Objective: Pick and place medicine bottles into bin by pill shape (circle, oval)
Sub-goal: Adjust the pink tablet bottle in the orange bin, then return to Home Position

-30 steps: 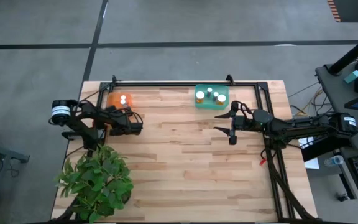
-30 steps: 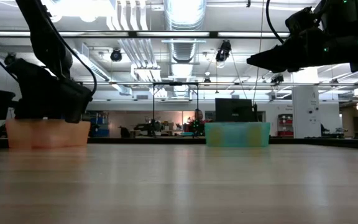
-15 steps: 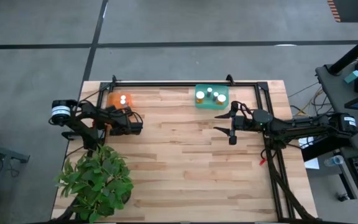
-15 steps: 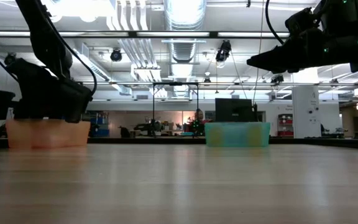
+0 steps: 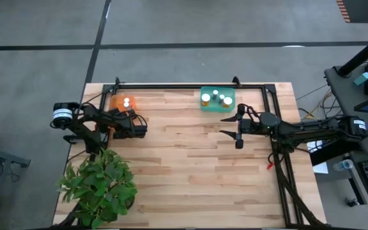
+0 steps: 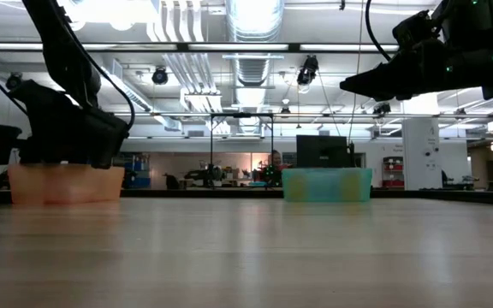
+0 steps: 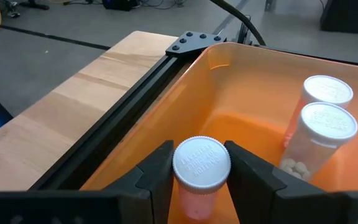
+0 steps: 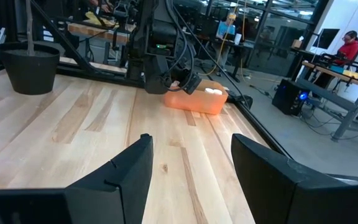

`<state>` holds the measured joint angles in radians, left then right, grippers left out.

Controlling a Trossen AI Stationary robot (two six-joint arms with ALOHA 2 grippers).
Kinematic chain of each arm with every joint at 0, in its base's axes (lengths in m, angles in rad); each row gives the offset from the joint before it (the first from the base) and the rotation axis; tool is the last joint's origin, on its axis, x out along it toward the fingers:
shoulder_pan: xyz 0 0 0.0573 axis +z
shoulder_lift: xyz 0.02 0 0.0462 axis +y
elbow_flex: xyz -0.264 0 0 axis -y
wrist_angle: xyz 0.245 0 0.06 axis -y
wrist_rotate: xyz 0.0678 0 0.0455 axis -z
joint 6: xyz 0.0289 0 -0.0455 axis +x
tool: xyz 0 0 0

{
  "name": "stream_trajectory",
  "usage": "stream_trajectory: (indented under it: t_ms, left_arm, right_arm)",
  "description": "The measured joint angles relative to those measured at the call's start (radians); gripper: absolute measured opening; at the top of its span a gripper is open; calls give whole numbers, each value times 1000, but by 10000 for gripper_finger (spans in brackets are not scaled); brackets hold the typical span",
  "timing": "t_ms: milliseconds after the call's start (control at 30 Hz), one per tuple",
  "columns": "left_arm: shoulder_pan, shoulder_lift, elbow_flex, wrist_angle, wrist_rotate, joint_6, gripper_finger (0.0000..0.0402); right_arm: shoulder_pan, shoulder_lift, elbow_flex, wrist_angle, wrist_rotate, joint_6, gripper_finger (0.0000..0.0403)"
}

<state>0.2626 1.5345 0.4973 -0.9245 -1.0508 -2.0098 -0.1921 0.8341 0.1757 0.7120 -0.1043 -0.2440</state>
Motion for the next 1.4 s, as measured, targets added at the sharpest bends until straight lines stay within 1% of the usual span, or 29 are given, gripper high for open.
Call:
stream_trajectory:
  t_ms: [367, 467, 700, 900, 1233, 1400]
  left_arm:
    - [-1, -8, 0, 1, 7, 2, 124]
    - [-1, -23, 0, 7, 16, 12, 142]
    - [-1, -60, 0, 3, 33, 37, 201]
    - [-1, -97, 6, -6, 59, 121, 226]
    - [-1, -236, 47, -8, 60, 304, 229]
    - [-2, -332, 93, -10, 80, 452, 229]
  right_arm:
    - [0, 0, 0, 0, 0, 0, 205]
    - [0, 0, 0, 0, 0, 1, 205]
    - [0, 0, 0, 0, 0, 1, 205]
    - [0, 0, 0, 0, 0, 1, 205]
    - [0, 0, 0, 0, 0, 1, 205]
    - [0, 0, 0, 3, 0, 0, 205]
